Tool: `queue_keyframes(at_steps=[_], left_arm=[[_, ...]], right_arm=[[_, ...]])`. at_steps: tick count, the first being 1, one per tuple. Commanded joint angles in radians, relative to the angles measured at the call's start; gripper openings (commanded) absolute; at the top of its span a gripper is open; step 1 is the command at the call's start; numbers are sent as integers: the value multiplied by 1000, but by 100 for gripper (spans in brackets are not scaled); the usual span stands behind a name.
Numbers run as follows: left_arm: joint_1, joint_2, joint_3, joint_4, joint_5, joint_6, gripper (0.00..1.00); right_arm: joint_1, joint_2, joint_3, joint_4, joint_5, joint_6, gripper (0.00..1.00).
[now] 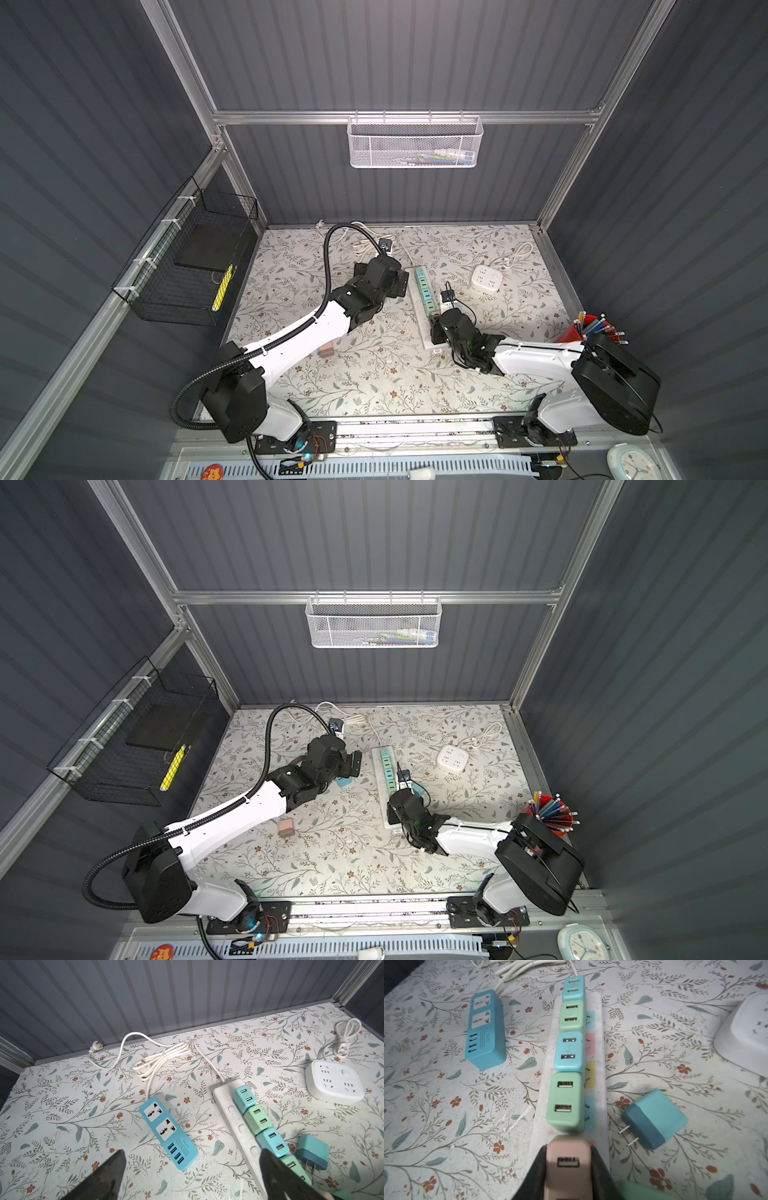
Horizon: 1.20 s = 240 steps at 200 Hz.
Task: Insert the plug
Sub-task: 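Lower the pink adapter with the right gripper into the socket after the mint adapter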
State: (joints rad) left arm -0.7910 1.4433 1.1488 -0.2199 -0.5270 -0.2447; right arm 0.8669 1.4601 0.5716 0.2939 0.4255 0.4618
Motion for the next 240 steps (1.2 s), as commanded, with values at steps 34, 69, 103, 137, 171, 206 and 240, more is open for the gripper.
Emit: queue_keyframes(at_steps=[34,69,103,137,171,206,240], left_arm=[[-3,-45,-7,10,-12,15,100],[-3,-52,-9,12,-9,15,100],[-4,-57,-10,12,-24,25,100],[-2,-69,-11,14,-18,41,100],[-3,-74,-14,23,-17,59,100],[-3,-84,-16,28,-8,61,100],[-3,-91,-18,25,-22,64,100]], right_arm=[[40,132,103,-222,92,43,21],[48,192,106,-259,103,73,21],[49,245,128,-290,72,92,23],[45,143,172,-354,76,73,34],[37,18,237,-410,44,16,64],[20,-100,243,-434,43,-21,69],[-6,-116,240,-450,-4,-49,68]])
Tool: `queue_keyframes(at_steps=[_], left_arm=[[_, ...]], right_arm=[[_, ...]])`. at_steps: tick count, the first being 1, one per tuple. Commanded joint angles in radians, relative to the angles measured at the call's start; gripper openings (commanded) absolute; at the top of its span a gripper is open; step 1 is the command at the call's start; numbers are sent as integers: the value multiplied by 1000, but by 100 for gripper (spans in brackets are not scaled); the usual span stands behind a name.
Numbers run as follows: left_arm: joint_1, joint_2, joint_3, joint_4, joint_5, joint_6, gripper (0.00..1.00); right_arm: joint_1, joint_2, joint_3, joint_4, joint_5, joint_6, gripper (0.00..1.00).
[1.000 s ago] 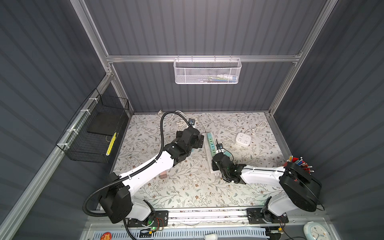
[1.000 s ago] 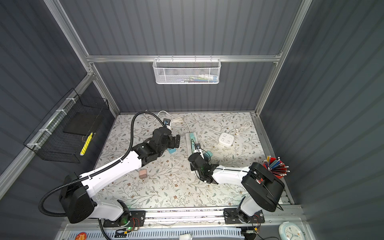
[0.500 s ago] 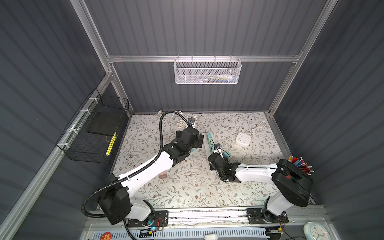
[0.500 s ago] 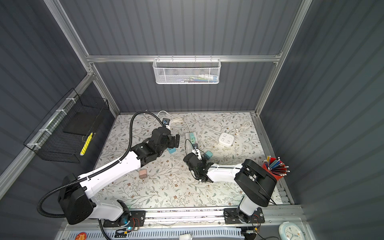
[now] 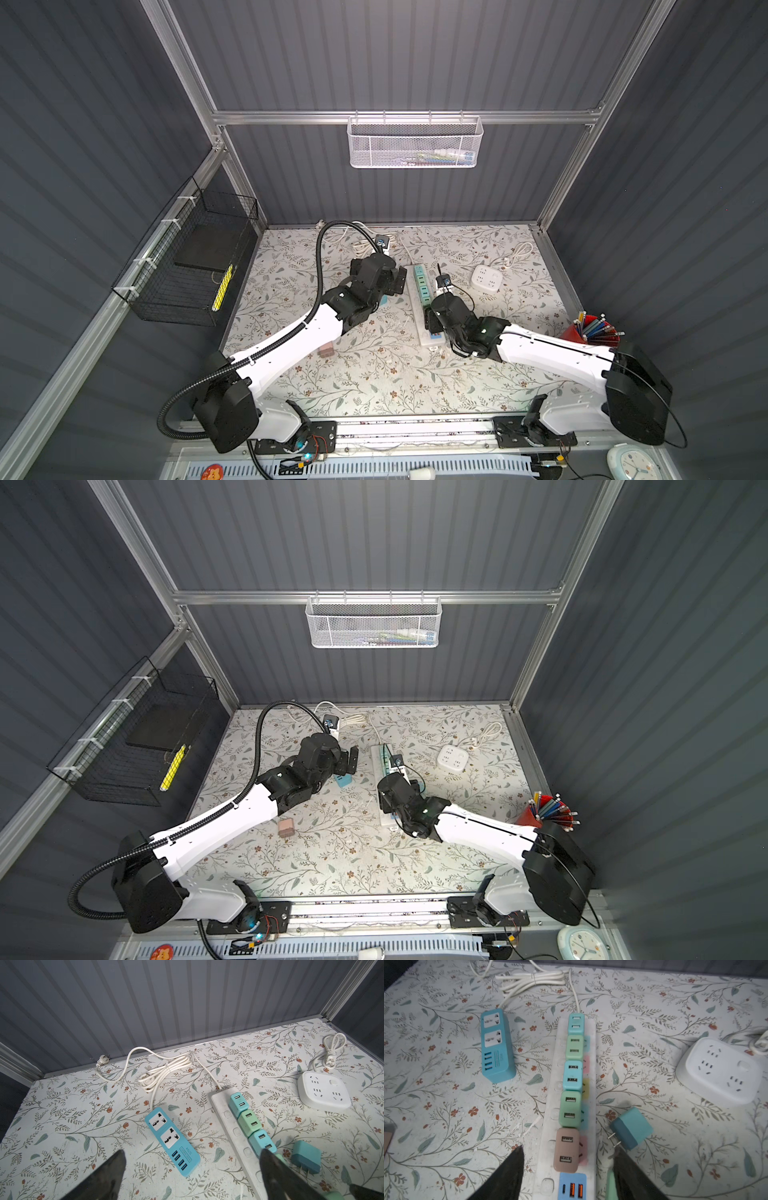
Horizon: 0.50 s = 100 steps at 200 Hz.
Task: Insert the plug
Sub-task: 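Lower the pink adapter with the right gripper into the socket after the mint adapter, then move the open right gripper to the loose mint adapter and grasp it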
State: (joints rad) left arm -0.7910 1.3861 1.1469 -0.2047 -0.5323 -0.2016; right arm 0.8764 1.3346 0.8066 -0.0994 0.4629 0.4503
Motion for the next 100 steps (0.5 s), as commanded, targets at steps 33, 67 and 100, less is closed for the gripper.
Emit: queue_keyframes(at_steps=[33,67,100], left_arm=[[-4,-39,-20,14,-14,16,100],[-4,-36,-20,13,-11,16,100],[-3,-33,-18,12,-13,16,100]], right_arm=[[-34,36,-59,-1,-67,-17,68],[-41,91,-106,21,-66,29,68],[-43,87,-142,34,-67,47,68]])
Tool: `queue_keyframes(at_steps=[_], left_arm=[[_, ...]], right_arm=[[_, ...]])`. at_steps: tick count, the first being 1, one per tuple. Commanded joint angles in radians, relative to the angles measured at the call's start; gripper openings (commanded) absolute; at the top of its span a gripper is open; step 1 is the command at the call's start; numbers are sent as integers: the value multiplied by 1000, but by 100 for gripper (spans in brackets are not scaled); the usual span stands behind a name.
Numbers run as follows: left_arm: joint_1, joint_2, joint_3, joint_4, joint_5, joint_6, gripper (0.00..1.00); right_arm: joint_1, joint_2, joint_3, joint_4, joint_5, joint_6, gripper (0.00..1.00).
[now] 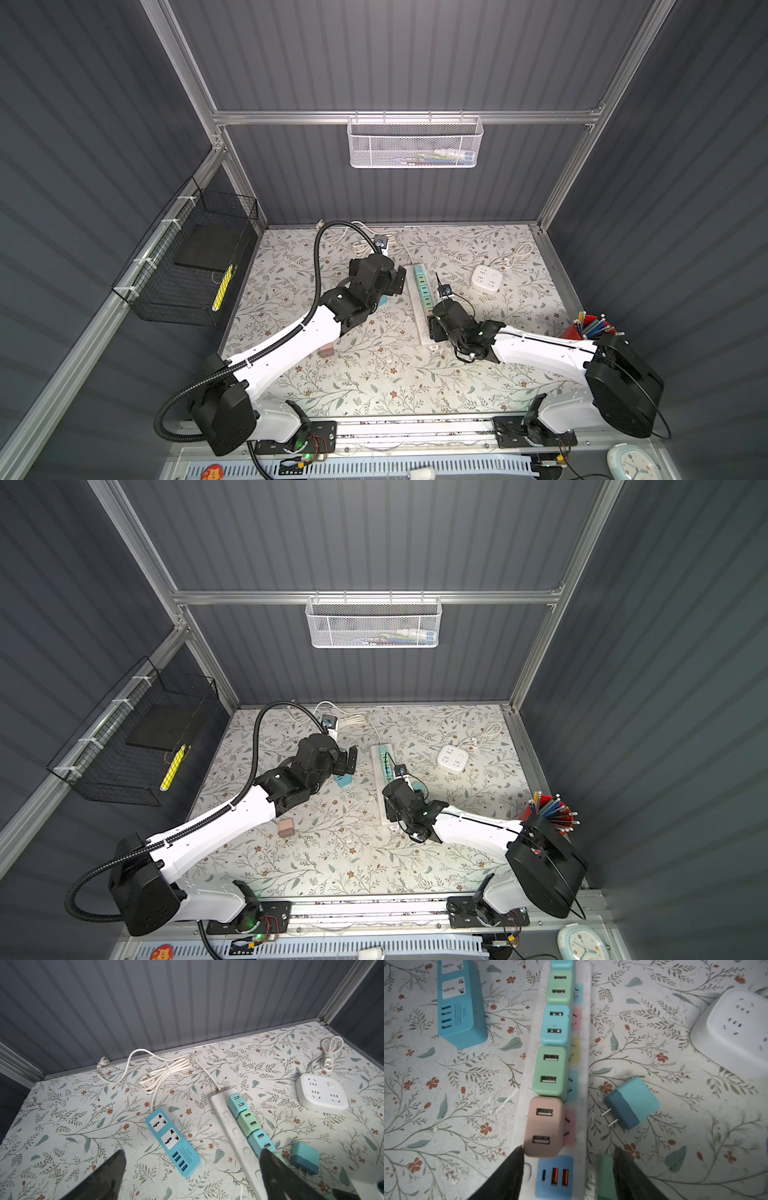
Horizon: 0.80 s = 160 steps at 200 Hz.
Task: Insert the plug
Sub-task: 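Move the open right gripper to the loose mint adapter and grasp it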
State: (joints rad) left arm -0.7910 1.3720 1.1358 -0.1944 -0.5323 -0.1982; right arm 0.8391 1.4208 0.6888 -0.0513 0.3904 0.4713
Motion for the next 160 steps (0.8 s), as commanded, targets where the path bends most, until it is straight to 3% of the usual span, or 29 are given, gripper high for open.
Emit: queue_keyframes(at_steps=[1,64,110,135,160], left_arm=[[-3,-17,-7,1,-12,13,100],[-4,-11,-5,-4,0,10,100],[-7,-2,8,-21,37,-1,100],[-14,2,10,-22,59,-5,100],[-17,22,17,-22,95,-22,100]], right_arm=[[-6,-2,-24,-14,5,26,67],[-14,-152,27,-81,-16,-23,70],[-141,-255,-40,-155,-131,-5,65],[-221,-213,-38,-251,-246,11,63],[-225,-146,-29,-260,-310,5,64]])
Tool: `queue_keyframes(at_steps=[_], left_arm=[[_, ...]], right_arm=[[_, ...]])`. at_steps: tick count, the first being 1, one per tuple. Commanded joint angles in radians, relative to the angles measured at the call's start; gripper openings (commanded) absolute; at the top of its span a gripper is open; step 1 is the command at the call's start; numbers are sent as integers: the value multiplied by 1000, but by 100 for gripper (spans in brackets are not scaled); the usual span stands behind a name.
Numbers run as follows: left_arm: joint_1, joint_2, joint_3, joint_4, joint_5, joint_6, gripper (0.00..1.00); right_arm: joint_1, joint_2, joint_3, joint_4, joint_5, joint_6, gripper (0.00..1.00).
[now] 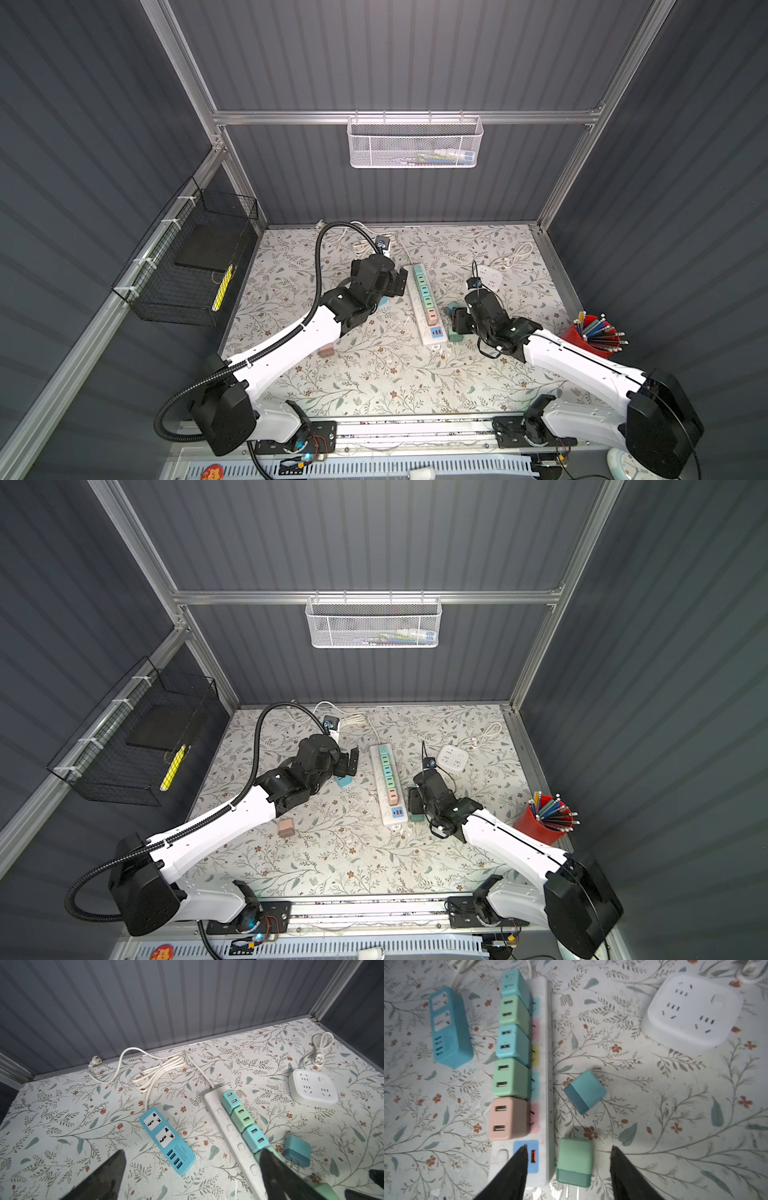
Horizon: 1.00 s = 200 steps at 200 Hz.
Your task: Insert the plug
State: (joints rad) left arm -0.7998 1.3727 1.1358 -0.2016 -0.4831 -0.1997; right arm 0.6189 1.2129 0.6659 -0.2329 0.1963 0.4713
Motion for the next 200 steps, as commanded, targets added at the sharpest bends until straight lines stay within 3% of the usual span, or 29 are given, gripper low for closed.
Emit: queue_keyframes(at_steps=[1,146,173,200], left_arm=[[-8,22,18,-15,47,-21,100],[-8,28,19,-24,29,-26,100],[-7,20,19,-25,13,-18,100],[-9,7,18,-20,1,-15,100]], right_arm=[[-5,62,-6,-78,-116,5,64],[-32,311,35,1,-77,23,52],[-29,283,41,-14,-63,34,39],[-6,175,54,-79,-6,42,37]])
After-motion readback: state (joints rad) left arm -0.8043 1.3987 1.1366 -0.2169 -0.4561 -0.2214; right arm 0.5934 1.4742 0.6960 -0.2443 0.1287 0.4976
